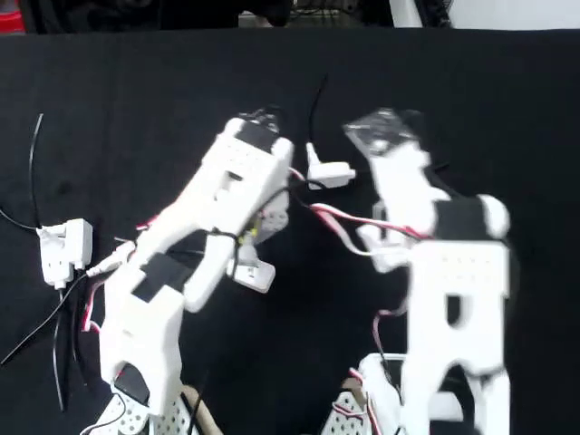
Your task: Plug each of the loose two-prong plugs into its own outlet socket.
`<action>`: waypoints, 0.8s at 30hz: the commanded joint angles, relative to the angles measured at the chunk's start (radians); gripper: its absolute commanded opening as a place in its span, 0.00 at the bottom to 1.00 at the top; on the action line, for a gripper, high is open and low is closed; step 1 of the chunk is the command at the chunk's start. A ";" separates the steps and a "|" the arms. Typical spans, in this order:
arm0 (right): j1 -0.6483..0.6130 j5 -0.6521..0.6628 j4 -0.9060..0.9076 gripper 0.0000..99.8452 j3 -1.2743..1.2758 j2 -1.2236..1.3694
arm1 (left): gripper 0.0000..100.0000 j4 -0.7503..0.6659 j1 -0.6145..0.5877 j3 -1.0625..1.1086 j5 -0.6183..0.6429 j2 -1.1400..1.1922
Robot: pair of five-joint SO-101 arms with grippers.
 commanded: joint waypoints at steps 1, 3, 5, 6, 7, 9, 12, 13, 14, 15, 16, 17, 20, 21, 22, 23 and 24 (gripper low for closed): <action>0.158 0.037 0.015 0.04 0.047 -0.153 | 0.03 -0.012 0.124 -0.005 -0.012 -0.074; 0.219 0.069 -0.003 0.04 0.122 -0.225 | 0.03 -0.014 0.186 -0.005 -0.012 -0.075; 0.270 0.094 -0.028 0.04 0.194 -0.283 | 0.03 -0.034 0.239 -0.004 -0.012 -0.072; 0.296 0.104 -0.044 0.04 0.228 -0.308 | 0.03 -0.054 0.255 0.002 -0.005 -0.072; 0.325 0.112 -0.058 0.04 0.259 -0.331 | 0.03 -0.081 0.271 0.015 -0.002 -0.072; 0.374 0.118 -0.084 0.04 0.311 -0.366 | 0.03 -0.140 0.292 0.048 0.043 -0.072; 0.425 0.118 -0.110 0.04 0.371 -0.397 | 0.03 -0.176 0.311 0.074 0.135 -0.074; 0.430 0.118 -0.117 0.04 0.387 -0.401 | 0.03 -0.180 0.318 0.073 0.163 -0.072; 0.434 0.118 -0.121 0.04 0.401 -0.403 | 0.03 -0.176 0.325 0.071 0.190 -0.072; 0.436 0.118 -0.127 0.04 0.409 -0.401 | 0.03 -0.175 0.331 0.071 0.207 -0.072; 0.437 0.118 -0.130 0.04 0.414 -0.401 | 0.03 -0.172 0.332 0.073 0.213 -0.077; 0.437 0.118 -0.130 0.04 0.414 -0.401 | 0.03 -0.153 0.334 0.067 0.215 -0.081; 0.433 0.118 -0.127 0.04 0.412 -0.401 | 0.13 -0.038 0.334 0.010 0.216 -0.083; 0.431 0.118 -0.127 0.05 0.412 -0.401 | 0.18 0.012 0.334 -0.024 0.212 -0.083; 0.431 0.118 -0.127 0.07 0.414 -0.401 | 0.22 0.058 0.334 -0.054 0.209 -0.083; 0.431 0.117 -0.127 0.11 0.415 -0.400 | 0.25 0.092 0.334 -0.082 0.209 -0.083; 0.431 0.117 -0.127 0.14 0.415 -0.400 | 0.26 0.114 0.331 -0.107 0.207 -0.083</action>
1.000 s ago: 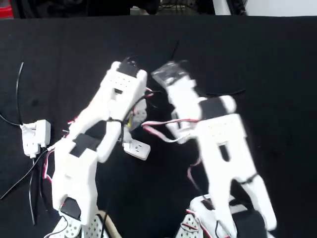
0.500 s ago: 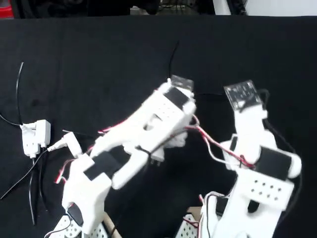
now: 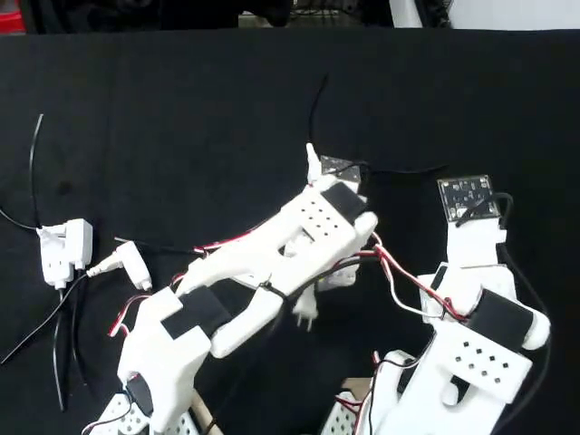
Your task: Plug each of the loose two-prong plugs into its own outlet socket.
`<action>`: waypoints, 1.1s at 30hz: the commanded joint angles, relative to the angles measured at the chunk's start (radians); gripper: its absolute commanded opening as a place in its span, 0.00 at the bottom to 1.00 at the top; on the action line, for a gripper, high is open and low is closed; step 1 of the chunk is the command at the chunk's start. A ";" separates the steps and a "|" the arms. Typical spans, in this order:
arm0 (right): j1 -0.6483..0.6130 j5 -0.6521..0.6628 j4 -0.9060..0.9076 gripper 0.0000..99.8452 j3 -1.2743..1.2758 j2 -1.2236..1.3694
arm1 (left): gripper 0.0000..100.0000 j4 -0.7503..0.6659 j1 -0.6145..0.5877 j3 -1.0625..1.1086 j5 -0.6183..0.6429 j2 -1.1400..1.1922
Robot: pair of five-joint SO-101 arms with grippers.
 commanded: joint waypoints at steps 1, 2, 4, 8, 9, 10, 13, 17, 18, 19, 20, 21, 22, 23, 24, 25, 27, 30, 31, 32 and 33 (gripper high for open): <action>0.011 0.005 -0.018 0.17 -0.001 -0.012 | 0.26 0.097 0.007 -0.128 -0.014 -0.064; 0.011 0.005 -0.018 0.19 -0.004 -0.012 | 0.25 0.097 0.012 -0.143 -0.058 -0.066; 0.009 0.005 -0.020 0.19 -0.007 -0.012 | 0.24 0.097 0.018 -0.159 -0.153 -0.074; -0.069 -0.003 -0.015 0.19 -0.005 0.002 | 0.22 0.098 0.051 -0.130 -0.255 -0.164; -0.087 -0.003 -0.014 0.19 -0.005 0.019 | 0.22 0.098 0.053 -0.116 -0.273 -0.206; -0.106 -0.003 -0.014 0.19 -0.005 0.045 | 0.22 0.098 0.051 -0.099 -0.293 -0.250; -0.161 -0.005 -0.017 0.19 -0.007 0.162 | 0.22 0.098 0.019 -0.021 -0.390 -0.413; -0.233 -0.049 -0.048 0.19 -0.050 0.329 | 0.22 0.098 -0.068 0.143 -0.551 -0.689; -0.250 -0.083 -0.055 0.19 -0.070 0.364 | 0.22 0.097 -0.094 0.188 -0.597 -0.760; -0.270 -0.117 -0.060 0.19 -0.093 0.398 | 0.22 0.097 -0.124 0.234 -0.646 -0.830; -0.298 -0.138 -0.055 0.19 -0.116 0.432 | 0.22 0.097 -0.162 0.282 -0.694 -0.898; -0.331 -0.160 -0.051 0.19 -0.134 0.463 | 0.22 0.095 -0.205 0.331 -0.733 -0.967; -0.367 -0.173 -0.051 0.19 -0.148 0.487 | 0.22 0.095 -0.251 0.383 -0.767 -1.033; -0.411 -0.190 -0.051 0.19 -0.160 0.512 | 0.22 0.095 -0.303 0.433 -0.798 -1.094; -0.457 -0.210 -0.057 0.19 -0.170 0.538 | 0.22 0.092 -0.358 0.487 -0.825 -1.152; -0.505 -0.232 -0.068 0.19 -0.177 0.561 | 0.22 0.083 -0.415 0.541 -0.852 -1.208; -0.608 -0.302 -0.117 0.19 -0.185 0.605 | 0.22 0.043 -0.522 0.668 -0.895 -1.310; -0.740 -0.416 -0.226 0.19 -0.170 0.671 | 0.22 -0.061 -0.673 0.892 -0.937 -1.447; -0.775 -0.445 -0.262 0.19 -0.154 0.693 | 0.22 -0.115 -0.714 0.977 -0.947 -1.490; -0.802 -0.466 -0.293 0.19 -0.137 0.716 | 0.22 -0.180 -0.751 1.063 -0.954 -1.525; -0.825 -0.477 -0.319 0.19 -0.114 0.736 | 0.22 -0.247 -0.782 1.152 -0.956 -1.559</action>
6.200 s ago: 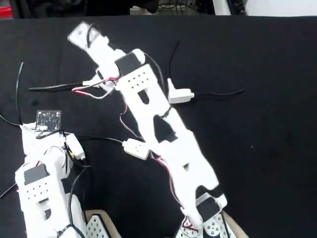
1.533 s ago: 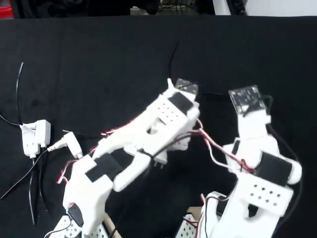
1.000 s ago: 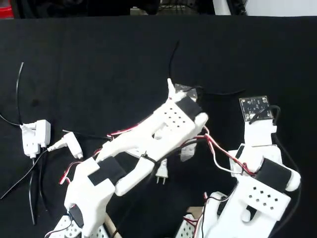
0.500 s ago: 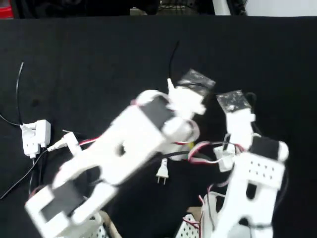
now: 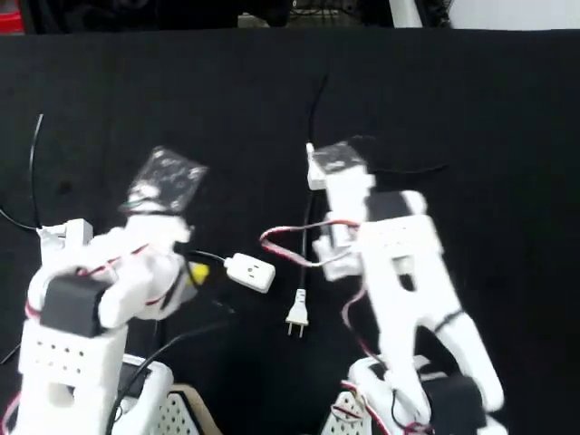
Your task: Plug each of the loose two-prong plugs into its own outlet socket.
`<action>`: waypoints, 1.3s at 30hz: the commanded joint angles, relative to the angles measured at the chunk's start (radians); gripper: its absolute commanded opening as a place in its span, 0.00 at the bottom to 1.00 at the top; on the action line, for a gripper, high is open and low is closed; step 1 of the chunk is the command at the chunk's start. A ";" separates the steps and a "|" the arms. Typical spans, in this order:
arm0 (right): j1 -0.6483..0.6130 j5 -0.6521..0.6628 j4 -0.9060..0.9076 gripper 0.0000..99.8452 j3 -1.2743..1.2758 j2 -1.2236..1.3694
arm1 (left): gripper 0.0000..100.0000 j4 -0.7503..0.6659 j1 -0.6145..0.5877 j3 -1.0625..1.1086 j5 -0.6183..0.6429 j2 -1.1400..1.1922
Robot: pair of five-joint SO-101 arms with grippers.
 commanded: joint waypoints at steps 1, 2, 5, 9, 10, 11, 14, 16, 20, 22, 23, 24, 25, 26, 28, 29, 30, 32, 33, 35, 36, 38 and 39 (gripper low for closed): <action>-0.100 -0.066 -0.104 0.19 0.033 0.059 | 0.22 -0.226 -0.131 0.309 -0.021 -0.135; -0.126 -0.066 -0.123 0.19 0.064 0.071 | 0.22 -0.279 -0.145 0.384 -0.017 -0.164; -0.196 -0.072 -0.187 0.19 0.156 0.079 | 0.22 -0.379 -0.153 0.545 -0.015 -0.261; -0.213 -0.146 -0.302 0.19 0.232 0.084 | 0.22 -0.399 -0.160 0.625 -0.015 -0.391; -0.213 -0.158 -0.308 0.19 0.240 0.079 | 0.22 -0.397 -0.162 0.641 -0.015 -0.422; -0.213 -0.170 -0.307 0.19 0.243 0.077 | 0.22 -0.393 -0.162 0.665 -0.017 -0.451; -0.236 -0.219 -0.313 0.19 0.265 0.085 | 0.22 -0.396 -0.162 0.773 -0.025 -0.542; -0.236 -0.226 -0.336 0.19 0.275 0.082 | 0.22 -0.416 -0.163 0.865 -0.044 -0.614; -0.258 -0.232 -0.336 0.19 0.283 0.085 | 0.22 -0.457 -0.189 1.026 -0.175 -0.760; -0.290 -0.233 -0.345 0.19 0.298 0.085 | 0.22 -0.456 -0.194 1.015 -0.199 -0.743; -0.310 -0.233 -0.345 0.19 0.303 0.085 | 0.22 -0.460 -0.194 1.012 -0.201 -0.727; -0.331 -0.233 -0.347 0.19 0.305 0.085 | 0.22 -0.463 -0.194 1.013 -0.204 -0.724; -0.351 -0.233 -0.347 0.19 0.305 0.085 | 0.22 -0.460 -0.196 1.013 -0.204 -0.724; -0.365 -0.235 -0.347 0.19 0.305 0.085 | 0.22 -0.460 -0.196 1.015 -0.206 -0.724; -0.385 -0.273 -0.347 0.19 0.305 0.085 | 0.22 -0.460 -0.196 1.015 -0.206 -0.724; -0.393 -0.308 -0.347 0.19 0.305 0.085 | 0.22 -0.460 -0.196 1.015 -0.206 -0.724; -0.400 -0.350 -0.347 0.19 0.303 0.085 | 0.22 -0.460 -0.196 1.015 -0.206 -0.724; -0.416 -0.433 -0.350 0.19 0.302 0.085 | 0.22 -0.460 -0.196 1.015 -0.206 -0.724; -0.417 -0.471 -0.361 0.19 0.306 0.085 | 0.22 -0.460 -0.196 1.015 -0.206 -0.724; -0.417 -0.523 -0.373 0.19 0.308 0.084 | 0.22 -0.457 -0.196 1.015 -0.206 -0.724; -0.416 -0.540 -0.373 0.19 0.308 0.077 | 0.22 -0.457 -0.196 1.015 -0.206 -0.724; -0.390 -0.563 -0.370 0.19 0.298 0.077 | 0.22 -0.457 -0.196 1.015 -0.206 -0.724; -0.367 -0.575 -0.361 0.19 0.288 0.076 | 0.22 -0.456 -0.196 1.015 -0.207 -0.724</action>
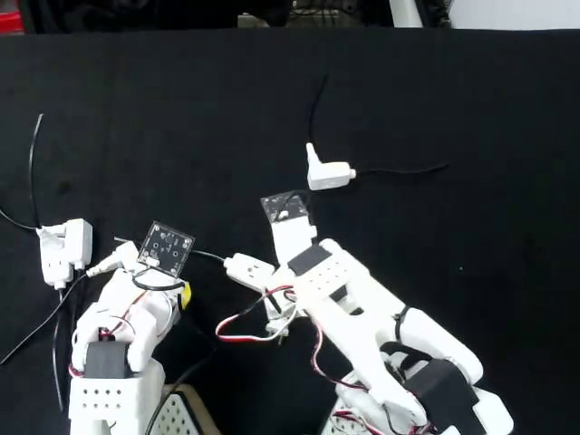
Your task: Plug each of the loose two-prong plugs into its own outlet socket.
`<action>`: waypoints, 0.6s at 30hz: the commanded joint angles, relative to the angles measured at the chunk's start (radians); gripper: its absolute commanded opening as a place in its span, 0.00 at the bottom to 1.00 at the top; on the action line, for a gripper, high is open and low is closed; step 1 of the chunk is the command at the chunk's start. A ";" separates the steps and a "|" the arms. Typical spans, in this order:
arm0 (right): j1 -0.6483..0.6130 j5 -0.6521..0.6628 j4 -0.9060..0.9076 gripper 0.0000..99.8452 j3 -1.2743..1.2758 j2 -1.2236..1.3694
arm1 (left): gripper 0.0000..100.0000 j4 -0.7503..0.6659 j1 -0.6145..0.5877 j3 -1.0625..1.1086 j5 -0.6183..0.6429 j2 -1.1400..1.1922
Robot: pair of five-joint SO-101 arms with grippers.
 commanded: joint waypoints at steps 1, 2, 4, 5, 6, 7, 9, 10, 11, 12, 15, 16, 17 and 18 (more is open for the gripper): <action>0.043 -0.061 0.015 0.19 -0.039 -0.008 | 0.22 -0.012 -0.012 0.010 -0.009 -0.002; 0.061 -0.081 0.048 0.19 -0.064 -0.015 | 0.22 -0.012 -0.012 0.010 -0.009 -0.002; 0.078 -0.112 0.103 0.19 -0.097 -0.036 | 0.22 -0.012 -0.012 0.012 -0.009 -0.002; 0.078 -0.117 0.118 0.19 -0.101 -0.048 | 0.22 -0.012 -0.012 0.012 -0.009 -0.002; 0.074 -0.118 0.121 0.19 -0.101 -0.059 | 0.22 -0.012 -0.012 0.012 -0.009 -0.002; 0.063 -0.120 0.121 0.19 -0.101 -0.062 | 0.22 -0.012 -0.012 0.012 -0.009 -0.002; -0.005 -0.120 0.103 0.18 -0.070 -0.064 | 0.22 -0.012 -0.013 0.012 -0.009 -0.002; -0.046 -0.121 0.055 0.16 -0.044 -0.064 | 0.22 -0.012 -0.013 0.012 -0.009 -0.002; -0.078 -0.121 0.006 0.14 -0.012 -0.064 | 0.22 -0.012 -0.013 0.012 -0.009 -0.002; -0.094 -0.123 -0.048 0.12 0.019 -0.064 | 0.22 -0.012 -0.013 0.012 -0.009 -0.002; -0.107 -0.138 -0.146 0.07 0.077 -0.073 | 0.22 -0.012 -0.013 0.012 -0.009 -0.002; -0.104 -0.135 -0.130 0.07 0.068 -0.064 | 0.22 -0.012 -0.013 0.012 -0.009 -0.002; -0.103 -0.135 -0.115 0.07 0.058 -0.059 | 0.22 -0.012 -0.013 0.012 -0.009 -0.002; -0.103 -0.135 -0.104 0.08 0.050 -0.048 | 0.22 -0.012 -0.013 0.012 -0.009 -0.002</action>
